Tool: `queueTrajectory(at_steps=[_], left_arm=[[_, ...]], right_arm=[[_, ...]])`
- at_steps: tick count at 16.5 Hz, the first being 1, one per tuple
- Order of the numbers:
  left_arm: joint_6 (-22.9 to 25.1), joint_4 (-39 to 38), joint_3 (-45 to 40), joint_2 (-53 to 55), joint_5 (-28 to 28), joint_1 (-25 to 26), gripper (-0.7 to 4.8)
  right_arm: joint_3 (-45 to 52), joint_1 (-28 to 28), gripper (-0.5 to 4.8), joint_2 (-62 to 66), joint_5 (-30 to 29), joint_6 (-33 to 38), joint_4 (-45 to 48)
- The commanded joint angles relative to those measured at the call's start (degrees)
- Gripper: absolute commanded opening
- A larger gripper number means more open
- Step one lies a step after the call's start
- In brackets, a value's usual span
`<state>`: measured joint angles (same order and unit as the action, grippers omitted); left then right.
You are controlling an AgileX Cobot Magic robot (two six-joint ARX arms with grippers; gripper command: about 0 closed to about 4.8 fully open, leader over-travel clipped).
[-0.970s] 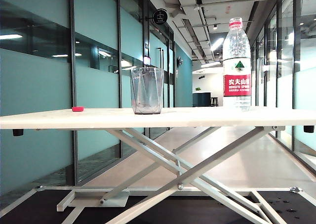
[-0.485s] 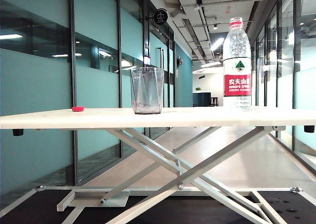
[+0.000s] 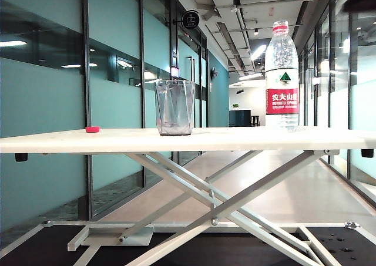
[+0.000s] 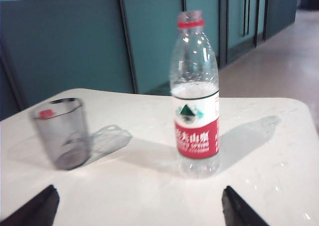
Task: Pick up the mineral water bottle on the table and pour water into the mug until it's half full.
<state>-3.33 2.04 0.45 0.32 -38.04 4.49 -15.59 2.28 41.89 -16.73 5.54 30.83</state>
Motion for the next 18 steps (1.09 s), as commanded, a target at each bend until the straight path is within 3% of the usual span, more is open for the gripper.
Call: queueTrajectory(at_steps=[1,5,10,18], left_arm=[[-0.13,0.39,0.13,0.07,-0.39,-0.07,-0.05],[-0.13,0.35,0.13,0.07,-0.39,-0.07,-0.05],[-0.11,0.20,0.13,0.07,-0.39,-0.09,-0.05],[-0.09,0.20,0.13,0.09,-0.37,-0.09,-0.05]], right_arm=[[-6.36,-0.09,4.79,16.06,-3.58,0.00,10.86],[-17.05,-0.20,4.79,37.51,-6.56,-1.22,18.56],[-28.65,-0.22,4.79,54.77,-7.65,-2.86,20.46],[-42.23,-0.15,4.79,68.87,-7.41,-3.02,20.39]])
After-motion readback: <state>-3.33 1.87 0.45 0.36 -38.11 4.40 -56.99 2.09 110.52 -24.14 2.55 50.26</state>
